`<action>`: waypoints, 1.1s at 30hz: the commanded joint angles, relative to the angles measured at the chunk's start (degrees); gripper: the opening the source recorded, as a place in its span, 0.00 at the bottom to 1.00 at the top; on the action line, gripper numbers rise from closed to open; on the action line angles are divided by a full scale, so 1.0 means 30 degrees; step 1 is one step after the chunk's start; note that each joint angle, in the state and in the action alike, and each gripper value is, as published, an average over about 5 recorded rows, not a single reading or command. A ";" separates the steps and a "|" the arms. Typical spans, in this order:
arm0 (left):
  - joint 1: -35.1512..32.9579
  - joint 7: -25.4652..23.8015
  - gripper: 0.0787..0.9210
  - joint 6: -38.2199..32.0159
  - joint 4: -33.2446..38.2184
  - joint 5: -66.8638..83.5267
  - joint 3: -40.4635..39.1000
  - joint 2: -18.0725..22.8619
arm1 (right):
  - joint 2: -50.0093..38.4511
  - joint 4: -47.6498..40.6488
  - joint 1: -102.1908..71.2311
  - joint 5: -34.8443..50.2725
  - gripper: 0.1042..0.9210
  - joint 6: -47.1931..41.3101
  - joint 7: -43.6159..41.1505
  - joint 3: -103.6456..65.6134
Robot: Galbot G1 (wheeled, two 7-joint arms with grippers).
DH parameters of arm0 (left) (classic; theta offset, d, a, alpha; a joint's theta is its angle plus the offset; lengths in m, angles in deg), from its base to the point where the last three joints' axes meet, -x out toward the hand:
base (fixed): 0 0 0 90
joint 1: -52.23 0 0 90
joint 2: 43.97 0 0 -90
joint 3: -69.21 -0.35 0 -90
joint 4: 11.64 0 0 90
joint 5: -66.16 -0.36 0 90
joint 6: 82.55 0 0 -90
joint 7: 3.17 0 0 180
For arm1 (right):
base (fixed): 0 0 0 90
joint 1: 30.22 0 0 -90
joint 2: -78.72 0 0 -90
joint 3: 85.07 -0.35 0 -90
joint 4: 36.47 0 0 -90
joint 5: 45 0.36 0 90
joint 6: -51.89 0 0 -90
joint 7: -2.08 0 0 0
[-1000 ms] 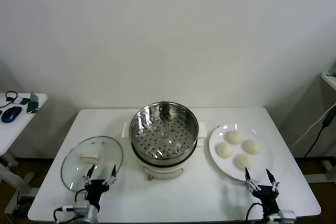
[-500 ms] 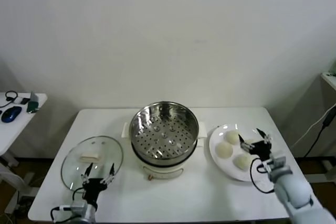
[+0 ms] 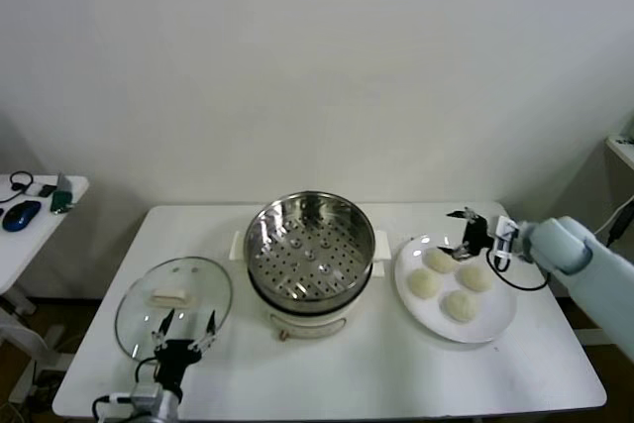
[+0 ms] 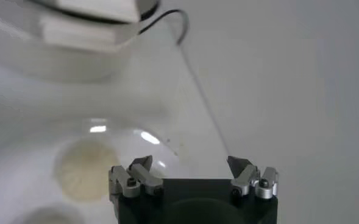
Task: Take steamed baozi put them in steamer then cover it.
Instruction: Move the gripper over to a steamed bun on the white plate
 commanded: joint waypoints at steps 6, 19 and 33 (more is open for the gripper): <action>-0.0252 -0.0028 0.88 -0.0243 0.0181 -0.0077 0.0255 0.0158 | 0.4075 -0.6309 0.9689 0.1276 0.88 0.0922 -0.5253 1.3399; -0.0534 -0.0008 0.88 -0.0494 0.0121 -0.0029 0.0547 0.0129 | 0.7169 -0.9668 0.6044 -0.0016 0.88 0.0698 -0.4667 1.0547; -0.0555 0.0032 0.88 -0.0663 -0.0132 -0.0053 0.0613 0.0065 | 0.8707 -1.2448 0.4384 -0.1385 0.87 0.1098 -0.4196 0.8441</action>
